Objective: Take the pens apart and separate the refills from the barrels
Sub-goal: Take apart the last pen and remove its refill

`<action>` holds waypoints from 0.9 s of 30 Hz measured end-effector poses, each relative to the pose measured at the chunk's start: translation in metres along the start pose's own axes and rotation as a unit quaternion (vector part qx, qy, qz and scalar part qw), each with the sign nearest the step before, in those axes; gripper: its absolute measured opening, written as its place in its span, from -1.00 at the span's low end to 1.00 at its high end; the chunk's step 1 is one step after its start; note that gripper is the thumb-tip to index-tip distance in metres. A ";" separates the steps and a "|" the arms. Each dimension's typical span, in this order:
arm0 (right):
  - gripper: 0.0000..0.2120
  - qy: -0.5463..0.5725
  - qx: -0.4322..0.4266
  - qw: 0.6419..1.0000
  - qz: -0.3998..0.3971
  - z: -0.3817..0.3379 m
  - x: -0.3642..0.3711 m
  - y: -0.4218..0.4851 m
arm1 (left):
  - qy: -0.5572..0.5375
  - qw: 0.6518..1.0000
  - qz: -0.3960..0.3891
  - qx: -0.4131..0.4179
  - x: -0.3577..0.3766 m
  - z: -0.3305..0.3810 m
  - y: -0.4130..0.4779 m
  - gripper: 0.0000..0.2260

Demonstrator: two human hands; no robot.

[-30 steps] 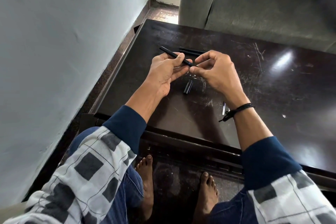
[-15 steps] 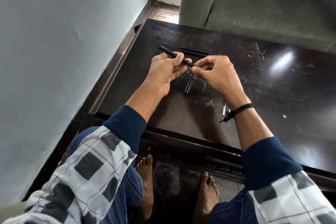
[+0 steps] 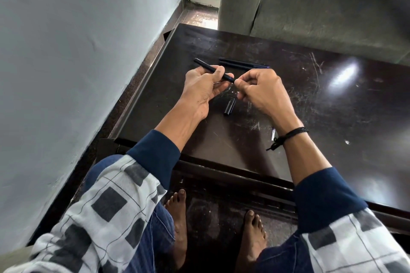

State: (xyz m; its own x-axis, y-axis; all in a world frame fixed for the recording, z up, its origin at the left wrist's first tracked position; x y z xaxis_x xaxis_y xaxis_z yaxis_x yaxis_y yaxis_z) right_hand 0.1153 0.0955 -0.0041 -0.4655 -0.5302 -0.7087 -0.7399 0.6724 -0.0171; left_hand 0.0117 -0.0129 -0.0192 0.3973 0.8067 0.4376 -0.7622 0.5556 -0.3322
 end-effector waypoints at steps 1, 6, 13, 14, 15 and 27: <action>-0.83 -0.003 0.001 1.000 0.000 -0.001 0.000 -0.001 | -0.001 1.000 -0.001 0.000 0.000 0.000 0.000 -0.92; -0.72 -0.023 0.007 1.000 0.002 -0.004 -0.002 -0.004 | -0.003 1.000 0.000 -0.003 -0.001 -0.001 0.000 -0.92; -0.72 0.009 -0.009 1.000 0.017 -0.004 -0.003 -0.005 | 0.002 1.000 0.002 -0.004 0.000 -0.001 0.000 -0.91; -0.77 0.013 -0.015 1.000 0.018 -0.004 -0.002 -0.005 | 0.000 1.000 0.001 -0.004 -0.001 -0.001 0.000 -0.91; -0.80 0.010 -0.017 1.000 0.020 -0.005 -0.002 -0.005 | -0.001 1.000 0.000 -0.006 -0.001 -0.001 0.000 -0.92; -0.78 0.013 -0.013 1.000 0.009 -0.004 0.001 -0.004 | -0.006 1.000 -0.010 -0.006 -0.001 0.004 -0.002 -0.95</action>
State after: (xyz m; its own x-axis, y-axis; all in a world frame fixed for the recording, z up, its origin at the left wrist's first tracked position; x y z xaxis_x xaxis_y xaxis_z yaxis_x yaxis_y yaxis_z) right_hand 0.1159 0.0902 -0.0017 -0.4908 -0.5312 -0.6906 -0.7431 0.6690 0.0136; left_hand 0.0109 -0.0157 -0.0161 0.4054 0.7932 0.4544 -0.7483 0.5734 -0.3334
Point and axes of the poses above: each hand's wrist, its own y-axis towards the middle knuckle, its own x-axis out of the palm, z = x × y, the point moved 2 cm from there along y, towards the middle knuckle, and after that the axes turned 5 degrees about -y, right-handed, at the moved point
